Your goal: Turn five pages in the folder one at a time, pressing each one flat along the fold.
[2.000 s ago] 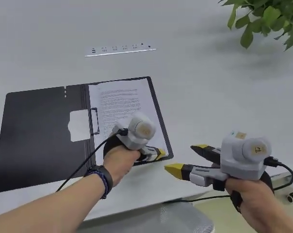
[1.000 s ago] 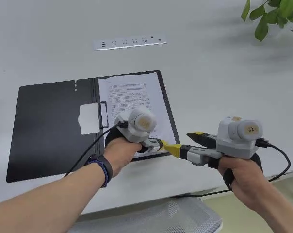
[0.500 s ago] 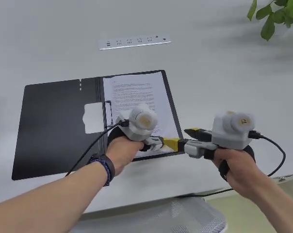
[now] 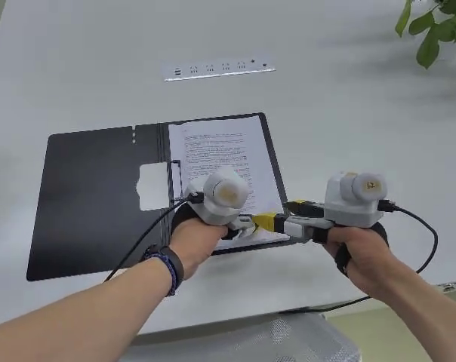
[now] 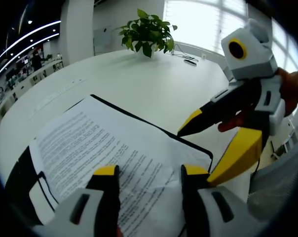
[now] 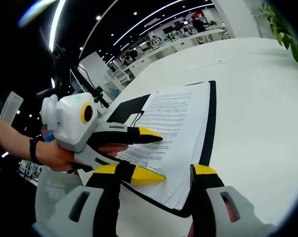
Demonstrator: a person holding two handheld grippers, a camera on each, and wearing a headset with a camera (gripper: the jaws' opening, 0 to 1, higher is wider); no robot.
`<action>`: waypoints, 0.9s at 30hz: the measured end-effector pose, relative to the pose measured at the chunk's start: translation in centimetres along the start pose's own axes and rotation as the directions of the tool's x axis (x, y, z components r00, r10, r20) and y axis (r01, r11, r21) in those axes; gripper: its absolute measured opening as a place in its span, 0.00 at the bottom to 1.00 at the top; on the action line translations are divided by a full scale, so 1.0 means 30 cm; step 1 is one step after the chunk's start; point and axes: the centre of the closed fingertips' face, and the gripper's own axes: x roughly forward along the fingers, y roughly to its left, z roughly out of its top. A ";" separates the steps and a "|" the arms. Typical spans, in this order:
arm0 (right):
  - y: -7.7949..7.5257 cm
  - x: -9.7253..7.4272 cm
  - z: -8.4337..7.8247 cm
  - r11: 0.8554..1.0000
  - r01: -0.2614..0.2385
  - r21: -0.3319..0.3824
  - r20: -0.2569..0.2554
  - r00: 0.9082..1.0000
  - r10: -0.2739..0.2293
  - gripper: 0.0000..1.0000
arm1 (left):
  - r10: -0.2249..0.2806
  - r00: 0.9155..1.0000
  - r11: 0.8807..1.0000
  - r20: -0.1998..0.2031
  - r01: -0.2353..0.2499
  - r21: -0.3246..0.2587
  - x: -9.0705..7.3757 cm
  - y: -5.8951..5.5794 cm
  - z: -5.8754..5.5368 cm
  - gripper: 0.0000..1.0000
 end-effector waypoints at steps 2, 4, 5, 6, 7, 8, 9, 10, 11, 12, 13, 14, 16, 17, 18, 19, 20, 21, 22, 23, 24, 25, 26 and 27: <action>0.000 0.005 -0.001 1.000 -0.004 0.004 -0.002 1.000 0.004 0.56 | 0.008 1.000 1.000 -0.004 -0.008 0.009 -0.003 0.009 -0.004 0.45; -0.004 0.011 -0.001 1.000 -0.007 0.012 0.000 1.000 0.007 0.56 | 0.004 1.000 1.000 0.002 -0.004 0.001 -0.006 0.010 -0.004 0.44; -0.007 0.014 -0.002 1.000 -0.007 0.016 0.001 1.000 0.007 0.56 | 0.002 1.000 1.000 0.002 -0.002 0.000 -0.007 0.009 -0.004 0.44; -0.008 0.015 -0.002 1.000 -0.006 0.018 0.001 1.000 0.006 0.56 | 0.002 1.000 1.000 0.002 -0.002 0.003 -0.007 0.008 -0.005 0.44; -0.009 0.017 -0.001 1.000 -0.006 0.021 0.002 1.000 0.006 0.56 | 0.003 1.000 1.000 0.002 -0.003 0.004 -0.007 0.007 -0.005 0.44; -0.009 0.020 0.001 1.000 -0.009 0.026 0.003 1.000 0.009 0.56 | 0.003 1.000 1.000 0.003 -0.003 0.004 -0.007 0.007 -0.005 0.44; -0.008 0.022 0.003 1.000 -0.012 0.027 0.005 1.000 0.012 0.56 | 0.004 1.000 1.000 0.003 -0.004 0.005 -0.007 0.008 -0.004 0.43; -0.008 0.024 0.005 1.000 -0.016 0.027 0.005 1.000 0.015 0.56 | 0.004 1.000 1.000 0.004 -0.004 0.005 -0.006 0.008 -0.004 0.43; -0.008 0.026 0.005 1.000 -0.016 0.026 0.003 1.000 0.016 0.56 | 0.005 1.000 1.000 0.005 -0.005 0.004 -0.006 0.008 -0.004 0.43; -0.010 0.028 0.007 1.000 -0.016 0.025 0.002 1.000 0.016 0.56 | 0.005 1.000 1.000 0.005 -0.005 0.005 -0.006 0.007 -0.005 0.43; -0.012 0.029 0.008 1.000 -0.016 0.026 0.002 1.000 0.016 0.56 | 0.005 1.000 1.000 0.005 -0.005 0.006 -0.006 0.007 -0.006 0.43; -0.017 0.030 0.014 0.999 -0.015 0.032 0.007 1.000 0.015 0.56 | 0.004 1.000 1.000 0.006 -0.004 0.005 -0.007 0.006 -0.006 0.43; -0.017 0.031 0.021 0.999 -0.019 0.041 0.015 1.000 0.018 0.56 | 0.003 1.000 1.000 0.007 -0.003 0.008 -0.008 0.005 -0.007 0.44; -0.018 0.032 0.023 0.999 -0.020 0.042 0.016 1.000 0.019 0.56 | 0.002 1.000 1.000 0.007 -0.002 0.008 -0.008 0.005 -0.007 0.44; -0.019 0.034 0.023 0.999 -0.021 0.042 0.015 1.000 0.021 0.56 | 0.001 1.000 1.000 0.007 -0.002 0.008 -0.008 0.004 -0.008 0.44; -0.019 0.037 0.023 0.999 -0.024 0.041 0.013 1.000 0.024 0.56 | 0.002 1.000 1.000 0.007 -0.002 0.008 -0.009 0.004 -0.008 0.44; -0.019 0.038 0.023 0.999 -0.025 0.040 0.011 1.000 0.025 0.56 | 0.001 1.000 1.000 0.008 -0.001 0.007 -0.010 0.003 -0.008 0.44; -0.017 0.038 0.022 0.999 -0.026 0.039 0.010 1.000 0.026 0.56 | 0.000 1.000 1.000 0.008 0.000 0.006 -0.011 0.002 -0.009 0.44; -0.016 0.037 0.022 0.999 -0.028 0.039 0.010 1.000 0.027 0.56 | -0.001 1.000 1.000 0.008 0.001 0.005 -0.012 0.002 -0.010 0.44; -0.015 0.035 0.023 0.999 -0.029 0.040 0.012 1.000 0.029 0.55 | -0.002 1.000 1.000 0.009 0.002 0.005 -0.013 0.001 -0.011 0.44; -0.017 0.032 0.025 0.999 -0.030 0.041 0.015 0.999 0.029 0.55 | -0.004 1.000 1.000 0.009 0.004 0.005 -0.015 0.000 -0.013 0.44; -0.018 0.029 0.026 0.999 -0.030 0.044 0.018 0.999 0.029 0.54 | -0.006 1.000 1.000 0.010 0.006 0.004 -0.016 -0.001 -0.013 0.44; -0.022 0.023 0.027 0.998 -0.030 0.049 0.025 0.999 0.029 0.53 | -0.010 1.000 1.000 0.010 0.009 0.003 -0.017 -0.003 -0.014 0.45; -0.022 0.020 0.029 0.998 -0.031 0.054 0.033 0.999 0.029 0.52 | -0.012 1.000 1.000 0.010 0.012 0.002 -0.018 -0.005 -0.014 0.46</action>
